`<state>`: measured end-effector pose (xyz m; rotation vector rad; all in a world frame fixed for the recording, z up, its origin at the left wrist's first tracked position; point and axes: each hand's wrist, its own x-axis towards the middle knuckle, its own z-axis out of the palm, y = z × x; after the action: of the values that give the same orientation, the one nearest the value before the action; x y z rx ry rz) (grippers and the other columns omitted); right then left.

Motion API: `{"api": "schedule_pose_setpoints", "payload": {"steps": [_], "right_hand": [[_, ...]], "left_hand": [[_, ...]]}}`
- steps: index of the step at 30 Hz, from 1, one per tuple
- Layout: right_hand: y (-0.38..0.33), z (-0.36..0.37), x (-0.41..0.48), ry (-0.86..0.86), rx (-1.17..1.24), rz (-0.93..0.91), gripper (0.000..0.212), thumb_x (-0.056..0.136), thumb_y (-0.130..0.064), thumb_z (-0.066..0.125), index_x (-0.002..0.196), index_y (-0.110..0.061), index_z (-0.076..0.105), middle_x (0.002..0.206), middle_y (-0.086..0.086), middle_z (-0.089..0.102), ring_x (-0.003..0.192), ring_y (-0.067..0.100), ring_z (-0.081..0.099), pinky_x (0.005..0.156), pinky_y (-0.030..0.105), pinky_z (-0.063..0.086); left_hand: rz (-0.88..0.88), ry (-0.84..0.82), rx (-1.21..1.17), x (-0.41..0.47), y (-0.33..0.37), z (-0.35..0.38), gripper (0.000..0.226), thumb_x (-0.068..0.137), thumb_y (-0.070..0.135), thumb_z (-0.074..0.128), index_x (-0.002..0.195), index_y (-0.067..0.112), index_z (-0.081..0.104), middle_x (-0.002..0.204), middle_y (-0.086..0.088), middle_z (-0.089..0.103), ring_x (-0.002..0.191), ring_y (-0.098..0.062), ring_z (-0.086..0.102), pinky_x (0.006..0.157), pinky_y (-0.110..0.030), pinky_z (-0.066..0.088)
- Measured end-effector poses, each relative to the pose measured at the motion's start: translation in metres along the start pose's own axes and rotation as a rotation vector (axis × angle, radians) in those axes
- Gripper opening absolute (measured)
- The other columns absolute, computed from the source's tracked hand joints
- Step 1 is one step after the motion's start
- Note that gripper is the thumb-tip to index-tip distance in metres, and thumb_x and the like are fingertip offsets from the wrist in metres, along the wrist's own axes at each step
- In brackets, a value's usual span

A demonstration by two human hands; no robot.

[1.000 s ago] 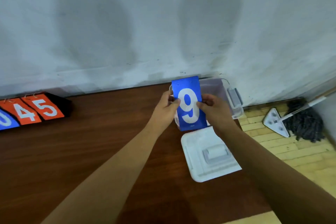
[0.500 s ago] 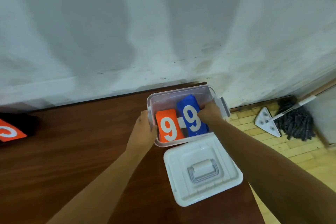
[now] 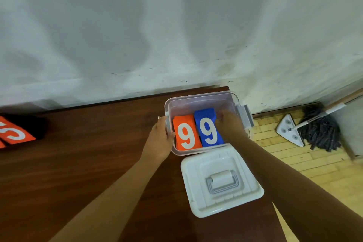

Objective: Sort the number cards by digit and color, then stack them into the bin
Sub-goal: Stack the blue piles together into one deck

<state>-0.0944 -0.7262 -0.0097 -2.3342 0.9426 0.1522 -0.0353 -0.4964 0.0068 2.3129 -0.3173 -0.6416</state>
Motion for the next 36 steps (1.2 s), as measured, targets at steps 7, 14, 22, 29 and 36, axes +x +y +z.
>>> {"api": "schedule_pose_setpoints", "payload": {"steps": [7, 14, 22, 29, 36], "right_hand": [[0.010, -0.012, -0.098, 0.269, 0.160, 0.009, 0.008, 0.095, -0.016, 0.052, 0.098, -0.016, 0.059, 0.101, -0.001, 0.055, 0.087, 0.013, 0.057, 0.070, 0.017, 0.044], [0.053, 0.009, -0.161, 0.277, 0.147, 0.220, 0.034, 0.093, -0.020, 0.056, 0.126, -0.010, 0.053, 0.132, 0.007, 0.044, 0.113, 0.023, 0.053, 0.090, 0.031, 0.045], [0.122, 0.019, -0.140, 0.048, -0.003, 0.308, 0.053, 0.091, -0.028, 0.055, 0.136, -0.002, 0.042, 0.134, 0.018, 0.043, 0.116, 0.032, 0.049, 0.097, 0.043, 0.046], [0.164, 0.031, -0.119, -0.095, -0.033, 0.270, 0.069, 0.089, -0.042, 0.055, 0.143, -0.006, 0.031, 0.141, 0.015, 0.040, 0.129, 0.034, 0.039, 0.104, 0.048, 0.041], [0.173, 0.016, -0.140, -0.079, 0.056, 0.171, 0.049, 0.090, -0.038, 0.057, 0.128, -0.006, 0.048, 0.123, 0.012, 0.051, 0.115, 0.031, 0.052, 0.095, 0.045, 0.049]], "left_hand": [[-0.211, 0.124, -0.101, -0.025, -0.024, -0.003, 0.035, 0.099, 0.018, 0.051, 0.133, 0.016, 0.043, 0.133, -0.005, 0.049, 0.094, -0.008, 0.052, 0.075, -0.020, 0.042], [-0.382, -0.159, -0.033, -0.056, -0.048, 0.031, 0.035, 0.097, 0.028, 0.051, 0.127, 0.010, 0.048, 0.126, -0.011, 0.057, 0.111, -0.025, 0.058, 0.085, -0.032, 0.045], [-0.380, -0.252, -0.025, -0.073, -0.046, 0.095, 0.046, 0.094, 0.036, 0.051, 0.126, 0.002, 0.048, 0.123, -0.016, 0.059, 0.109, -0.031, 0.059, 0.079, -0.032, 0.044], [-0.440, -0.142, -0.075, -0.096, -0.045, 0.141, 0.039, 0.092, 0.031, 0.051, 0.120, 0.005, 0.058, 0.122, -0.014, 0.056, 0.094, -0.026, 0.059, 0.074, -0.032, 0.046], [-0.475, 0.108, -0.174, -0.140, -0.038, 0.139, 0.042, 0.090, 0.031, 0.053, 0.128, 0.015, 0.048, 0.125, -0.010, 0.053, 0.104, -0.027, 0.056, 0.084, -0.039, 0.049]]}}
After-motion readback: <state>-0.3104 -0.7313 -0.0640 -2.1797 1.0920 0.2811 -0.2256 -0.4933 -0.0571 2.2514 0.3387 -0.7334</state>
